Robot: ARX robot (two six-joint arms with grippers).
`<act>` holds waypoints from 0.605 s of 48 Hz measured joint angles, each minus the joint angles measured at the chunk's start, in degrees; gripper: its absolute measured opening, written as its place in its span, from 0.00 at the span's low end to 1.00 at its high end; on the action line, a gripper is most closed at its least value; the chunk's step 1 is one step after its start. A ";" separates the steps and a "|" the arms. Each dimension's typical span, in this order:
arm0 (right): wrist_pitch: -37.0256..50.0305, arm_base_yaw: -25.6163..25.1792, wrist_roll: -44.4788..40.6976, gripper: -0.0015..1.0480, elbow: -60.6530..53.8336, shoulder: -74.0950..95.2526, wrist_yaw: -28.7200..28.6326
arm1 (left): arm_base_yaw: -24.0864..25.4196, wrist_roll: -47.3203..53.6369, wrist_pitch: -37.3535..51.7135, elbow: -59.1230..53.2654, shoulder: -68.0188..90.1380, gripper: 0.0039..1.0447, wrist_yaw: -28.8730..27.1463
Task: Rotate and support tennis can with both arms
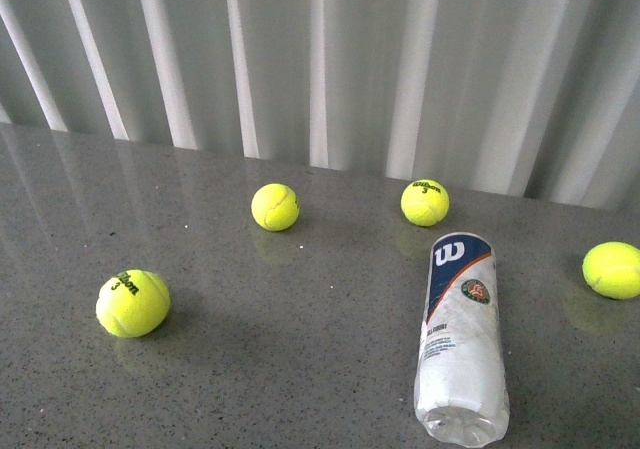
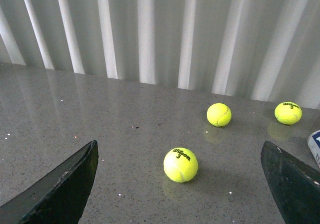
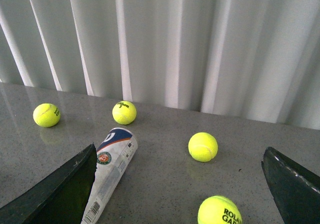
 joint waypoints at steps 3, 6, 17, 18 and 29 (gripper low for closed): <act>0.00 0.00 -0.02 0.93 0.00 0.00 0.02 | 0.00 0.00 0.00 0.00 0.00 0.94 -0.02; 0.00 0.00 -0.02 0.93 0.00 0.00 0.00 | 0.00 0.00 0.00 0.00 0.00 0.94 0.00; 0.00 0.00 -0.02 0.93 0.00 0.00 0.00 | 0.00 0.00 0.00 0.00 0.00 0.94 0.00; 0.00 0.00 -0.02 0.93 0.00 0.00 0.00 | 0.00 0.00 0.00 0.00 0.00 0.94 0.00; 0.00 0.00 0.00 0.93 0.00 0.00 0.02 | 0.00 0.00 0.00 0.00 0.00 0.94 -0.02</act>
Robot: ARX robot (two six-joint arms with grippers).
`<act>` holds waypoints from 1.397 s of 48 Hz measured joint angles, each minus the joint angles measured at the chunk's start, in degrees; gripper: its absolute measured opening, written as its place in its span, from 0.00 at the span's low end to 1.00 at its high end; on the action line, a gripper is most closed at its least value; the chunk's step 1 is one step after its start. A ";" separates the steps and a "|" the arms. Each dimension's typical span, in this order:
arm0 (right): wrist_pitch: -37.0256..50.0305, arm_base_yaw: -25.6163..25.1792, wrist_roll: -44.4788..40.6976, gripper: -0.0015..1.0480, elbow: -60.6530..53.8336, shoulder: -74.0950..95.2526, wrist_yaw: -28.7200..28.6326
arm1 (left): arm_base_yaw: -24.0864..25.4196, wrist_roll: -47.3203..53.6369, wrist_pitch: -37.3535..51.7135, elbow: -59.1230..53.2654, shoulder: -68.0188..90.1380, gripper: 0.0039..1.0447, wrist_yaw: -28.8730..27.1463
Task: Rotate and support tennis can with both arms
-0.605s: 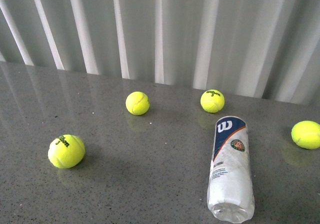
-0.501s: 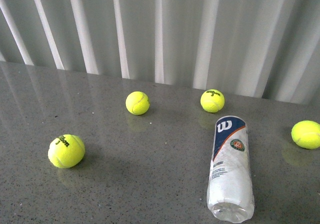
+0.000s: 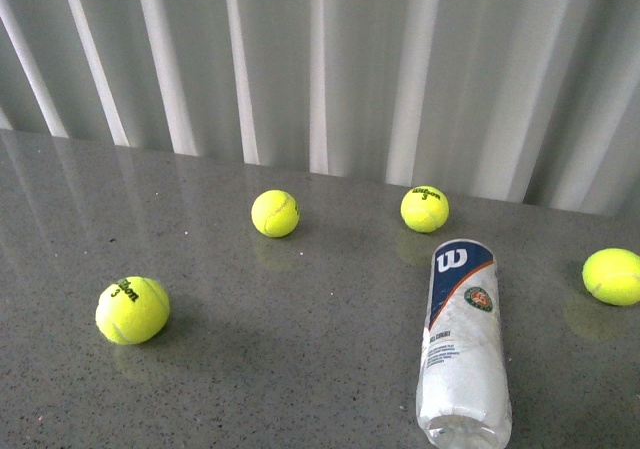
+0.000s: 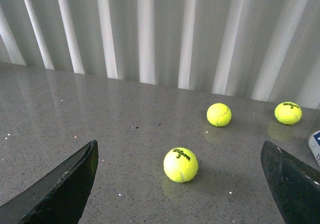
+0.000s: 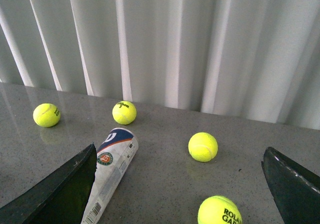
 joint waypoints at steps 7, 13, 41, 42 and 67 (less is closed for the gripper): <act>0.00 0.00 -0.02 0.93 0.00 0.00 0.00 | 0.00 0.00 0.00 0.00 0.00 0.94 0.00; 0.00 0.00 -0.02 0.93 0.00 0.00 -0.02 | 0.00 0.00 0.00 0.00 0.00 0.94 0.02; -13.44 7.06 2.29 0.93 9.57 14.34 15.74 | 0.00 0.00 0.00 0.00 0.00 0.94 0.02; -12.48 7.02 2.32 0.93 10.56 15.37 14.99 | 0.00 0.00 0.00 0.00 0.02 0.94 0.00; -24.72 -1.16 13.86 0.93 67.82 86.62 -4.48 | 0.00 0.00 0.00 0.00 0.00 0.94 0.00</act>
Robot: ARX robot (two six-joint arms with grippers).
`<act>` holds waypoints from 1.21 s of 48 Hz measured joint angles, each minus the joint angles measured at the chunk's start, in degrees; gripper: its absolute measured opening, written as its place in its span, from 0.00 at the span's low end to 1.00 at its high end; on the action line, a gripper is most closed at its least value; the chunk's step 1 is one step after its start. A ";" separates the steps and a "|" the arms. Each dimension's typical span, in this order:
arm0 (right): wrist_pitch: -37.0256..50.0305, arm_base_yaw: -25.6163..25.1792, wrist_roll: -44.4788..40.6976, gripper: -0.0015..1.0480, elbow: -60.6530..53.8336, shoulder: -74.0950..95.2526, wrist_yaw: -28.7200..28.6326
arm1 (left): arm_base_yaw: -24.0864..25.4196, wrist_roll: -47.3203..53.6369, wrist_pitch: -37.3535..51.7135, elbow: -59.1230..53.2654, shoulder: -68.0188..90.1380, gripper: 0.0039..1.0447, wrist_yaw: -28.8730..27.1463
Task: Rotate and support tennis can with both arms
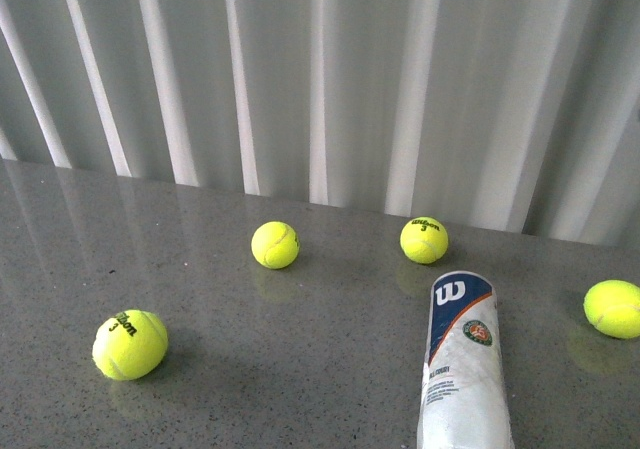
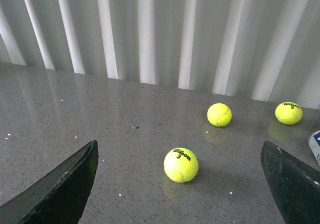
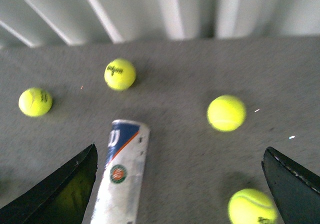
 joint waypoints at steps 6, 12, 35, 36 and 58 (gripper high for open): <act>-4.81 3.06 1.40 0.93 7.06 12.83 1.31 | 0.00 0.00 0.00 0.00 0.00 0.94 0.00; -4.48 5.66 3.78 0.93 6.91 18.43 0.33 | 0.00 0.00 0.00 0.00 0.00 0.94 0.00; 3.04 12.74 10.99 0.93 4.22 25.18 -1.73 | 0.00 0.00 0.00 0.00 0.00 0.94 0.02; 3.06 12.72 11.06 0.93 4.24 25.62 -1.57 | 0.00 0.00 0.00 0.00 0.00 0.94 0.02; 6.21 13.53 11.67 0.93 5.20 31.43 -1.66 | 0.00 0.00 0.00 0.00 0.00 0.94 0.00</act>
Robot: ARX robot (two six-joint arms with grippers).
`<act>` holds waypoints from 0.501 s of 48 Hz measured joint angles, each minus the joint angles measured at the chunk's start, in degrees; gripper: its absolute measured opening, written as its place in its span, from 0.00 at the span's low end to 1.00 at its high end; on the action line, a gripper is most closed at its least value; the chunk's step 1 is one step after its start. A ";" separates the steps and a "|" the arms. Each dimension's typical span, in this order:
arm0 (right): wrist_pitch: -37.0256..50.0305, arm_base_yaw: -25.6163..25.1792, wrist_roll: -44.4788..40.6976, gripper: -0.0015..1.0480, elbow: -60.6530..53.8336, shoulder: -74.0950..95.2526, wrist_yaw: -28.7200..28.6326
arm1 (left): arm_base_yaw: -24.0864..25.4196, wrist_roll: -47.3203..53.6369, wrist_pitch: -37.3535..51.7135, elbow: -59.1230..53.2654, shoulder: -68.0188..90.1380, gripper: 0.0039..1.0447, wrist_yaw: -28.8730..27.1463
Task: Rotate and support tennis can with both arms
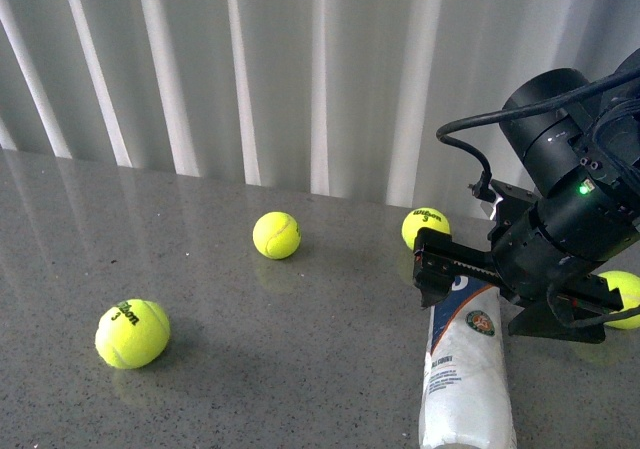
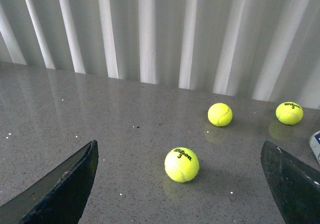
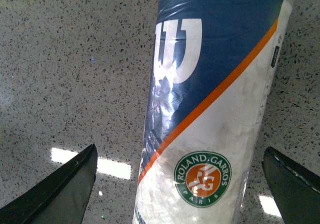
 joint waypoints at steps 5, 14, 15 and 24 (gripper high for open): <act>0.33 -0.11 -0.07 0.93 0.26 1.07 0.31 | 0.00 0.00 0.00 0.00 0.00 0.94 0.02; 1.22 -1.03 -0.15 0.93 0.98 3.13 0.42 | 0.00 0.02 0.00 0.00 0.00 0.94 0.02; 1.29 -1.07 -0.17 0.93 1.01 3.19 0.50 | 0.00 0.00 0.00 0.00 0.00 0.94 0.00; 2.27 -1.95 -0.55 0.92 1.55 5.05 1.05 | 0.00 0.00 0.00 0.00 0.00 0.94 0.00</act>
